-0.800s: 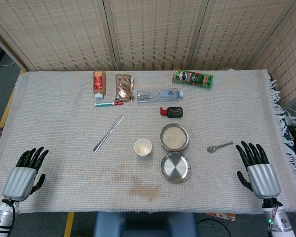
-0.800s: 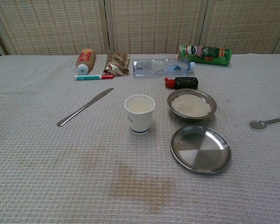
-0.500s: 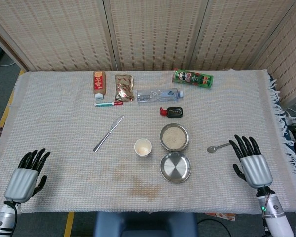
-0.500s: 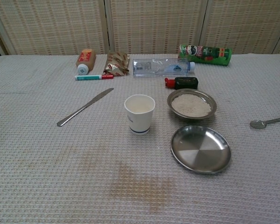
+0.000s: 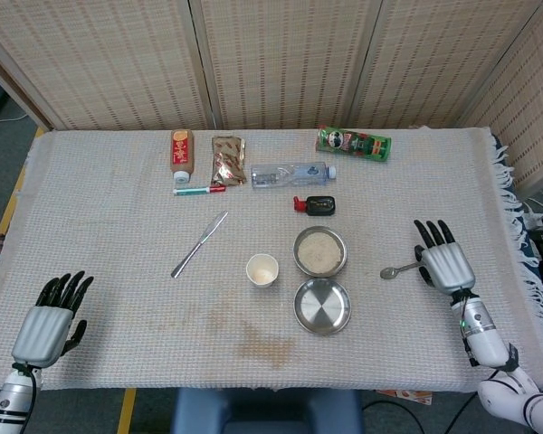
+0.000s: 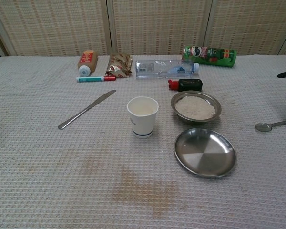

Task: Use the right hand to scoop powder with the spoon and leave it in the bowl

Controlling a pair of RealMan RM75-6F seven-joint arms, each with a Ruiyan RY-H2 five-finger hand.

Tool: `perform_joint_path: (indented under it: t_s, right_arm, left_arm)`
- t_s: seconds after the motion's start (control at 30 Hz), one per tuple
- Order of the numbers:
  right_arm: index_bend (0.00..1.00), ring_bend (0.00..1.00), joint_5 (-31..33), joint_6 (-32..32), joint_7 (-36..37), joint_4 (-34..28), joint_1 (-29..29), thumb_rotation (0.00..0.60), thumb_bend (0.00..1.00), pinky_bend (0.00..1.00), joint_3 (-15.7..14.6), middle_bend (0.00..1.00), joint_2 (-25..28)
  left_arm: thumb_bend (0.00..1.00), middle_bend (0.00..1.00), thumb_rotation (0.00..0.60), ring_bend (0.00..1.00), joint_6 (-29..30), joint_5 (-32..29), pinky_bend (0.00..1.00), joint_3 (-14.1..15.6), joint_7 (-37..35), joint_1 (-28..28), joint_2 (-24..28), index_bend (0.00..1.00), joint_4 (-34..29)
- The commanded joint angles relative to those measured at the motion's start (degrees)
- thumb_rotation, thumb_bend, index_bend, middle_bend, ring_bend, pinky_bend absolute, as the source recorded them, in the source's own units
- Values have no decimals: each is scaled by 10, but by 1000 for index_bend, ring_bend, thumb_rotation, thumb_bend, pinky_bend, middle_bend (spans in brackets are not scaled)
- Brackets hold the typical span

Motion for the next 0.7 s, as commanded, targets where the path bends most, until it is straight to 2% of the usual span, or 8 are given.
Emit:
perform_joint_path:
  t_s: [0.03,0.3,0.7]
  right_arm:
    - [520,0,-7,-23,21,52,21,600,339,0,-6,0,-39]
    - [499,0,-13,-38,45,91,30,600,339,0,-18,0,-62]
    - [477,0,-2,-54,35,83,30,600,339,0,-23,0,-53]
  left_arm:
    - [456,0,600,0,-1,-2,97,0,3,0,-1,0,0]
    - [455,0,600,0,-3,-2,97,2,5,-1,-1,0,0]
    - [456,0,600,0,-7,-4,97,3,6,-3,-2,0,1]
